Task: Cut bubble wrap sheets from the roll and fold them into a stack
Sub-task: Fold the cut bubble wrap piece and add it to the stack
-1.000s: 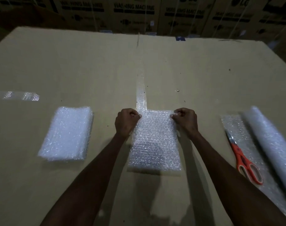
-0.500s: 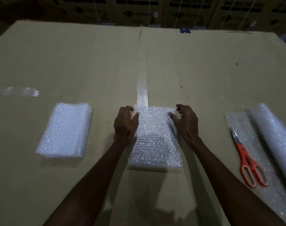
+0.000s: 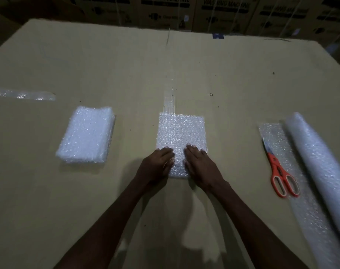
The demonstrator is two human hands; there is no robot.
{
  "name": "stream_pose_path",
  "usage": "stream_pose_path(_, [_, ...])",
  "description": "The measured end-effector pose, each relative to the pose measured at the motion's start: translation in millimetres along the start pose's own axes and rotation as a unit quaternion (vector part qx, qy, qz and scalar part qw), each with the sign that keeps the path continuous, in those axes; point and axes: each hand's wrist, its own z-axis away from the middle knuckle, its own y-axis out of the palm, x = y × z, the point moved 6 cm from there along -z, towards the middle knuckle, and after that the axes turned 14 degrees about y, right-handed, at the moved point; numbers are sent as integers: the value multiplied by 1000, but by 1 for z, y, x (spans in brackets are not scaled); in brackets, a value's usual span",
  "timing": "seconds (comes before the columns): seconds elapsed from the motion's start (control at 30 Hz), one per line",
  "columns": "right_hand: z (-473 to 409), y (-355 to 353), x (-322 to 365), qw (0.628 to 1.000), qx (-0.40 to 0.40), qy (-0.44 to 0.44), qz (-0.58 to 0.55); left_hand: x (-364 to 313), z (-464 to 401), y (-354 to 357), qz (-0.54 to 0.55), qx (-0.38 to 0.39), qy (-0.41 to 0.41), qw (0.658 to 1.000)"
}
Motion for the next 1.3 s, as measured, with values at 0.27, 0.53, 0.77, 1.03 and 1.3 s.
stream_pose_path(0.27, [25, -38, 0, 993, -93, -31, -63, -4, 13, -14, -3, 3, 31, 1000])
stream_pose_path(0.53, [50, -45, -5, 998, -6, -58, -34, -15, 26, -16, 17, 83, 39, 996])
stream_pose_path(0.77, [46, -40, 6, 996, 48, -45, 59, -34, 19, -19, -19, 102, 16, 994])
stream_pose_path(1.03, [72, -58, -15, 995, 38, -83, -38, -61, 31, -20, -11, 136, -8, 991])
stream_pose_path(1.3, [69, -77, -24, 991, 12, -76, -110, -78, 31, -42, 36, 23, -36, 998])
